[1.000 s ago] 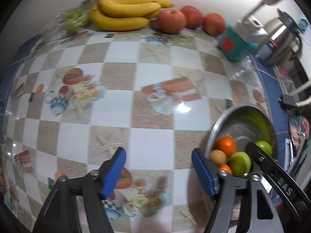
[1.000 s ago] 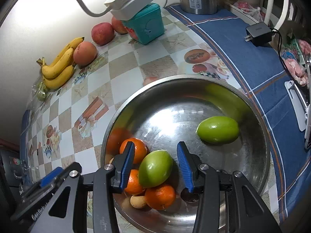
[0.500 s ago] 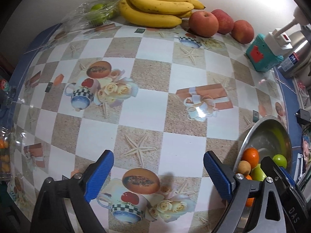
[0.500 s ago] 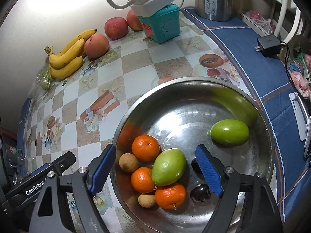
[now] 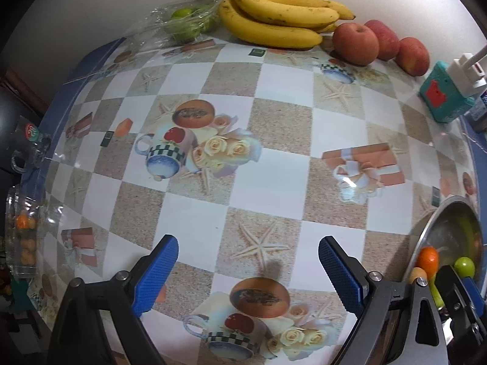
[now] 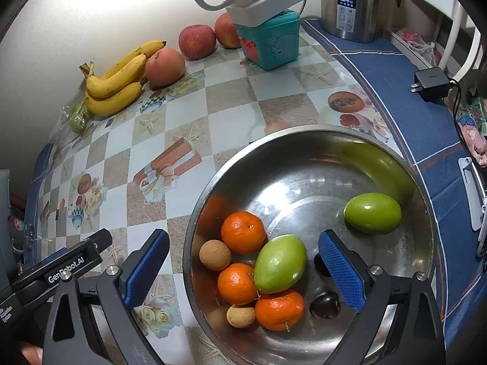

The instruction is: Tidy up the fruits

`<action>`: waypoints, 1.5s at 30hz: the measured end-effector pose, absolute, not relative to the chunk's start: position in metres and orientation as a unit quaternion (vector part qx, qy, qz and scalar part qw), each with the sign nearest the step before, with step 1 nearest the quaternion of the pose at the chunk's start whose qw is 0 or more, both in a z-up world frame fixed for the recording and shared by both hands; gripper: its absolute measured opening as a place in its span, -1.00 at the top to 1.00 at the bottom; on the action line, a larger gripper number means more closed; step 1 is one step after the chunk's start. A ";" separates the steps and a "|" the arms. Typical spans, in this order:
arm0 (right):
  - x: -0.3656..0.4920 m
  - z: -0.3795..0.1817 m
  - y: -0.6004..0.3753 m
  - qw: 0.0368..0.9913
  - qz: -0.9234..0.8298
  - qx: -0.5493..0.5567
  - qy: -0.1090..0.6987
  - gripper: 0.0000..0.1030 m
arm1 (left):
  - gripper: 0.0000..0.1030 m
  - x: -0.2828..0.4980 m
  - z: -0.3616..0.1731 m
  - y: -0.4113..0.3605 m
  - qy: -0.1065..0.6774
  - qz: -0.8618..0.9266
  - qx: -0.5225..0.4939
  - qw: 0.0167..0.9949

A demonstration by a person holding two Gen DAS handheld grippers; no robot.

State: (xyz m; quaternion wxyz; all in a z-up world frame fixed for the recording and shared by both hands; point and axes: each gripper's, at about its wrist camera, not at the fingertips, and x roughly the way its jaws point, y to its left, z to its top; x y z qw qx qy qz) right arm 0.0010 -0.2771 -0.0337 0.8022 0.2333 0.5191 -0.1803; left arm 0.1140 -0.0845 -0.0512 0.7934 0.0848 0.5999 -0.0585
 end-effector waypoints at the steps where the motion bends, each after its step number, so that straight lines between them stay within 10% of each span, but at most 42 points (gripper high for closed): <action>1: 0.001 -0.034 -0.277 0.802 -0.180 0.232 0.520 -0.91 | -0.85 0.114 -0.051 -0.085 0.598 -0.053 0.091 0.795; 45: -0.046 -0.033 -0.232 0.810 -0.176 0.201 0.522 -0.91 | -0.85 0.056 -0.038 -0.071 0.562 -0.056 0.174 0.806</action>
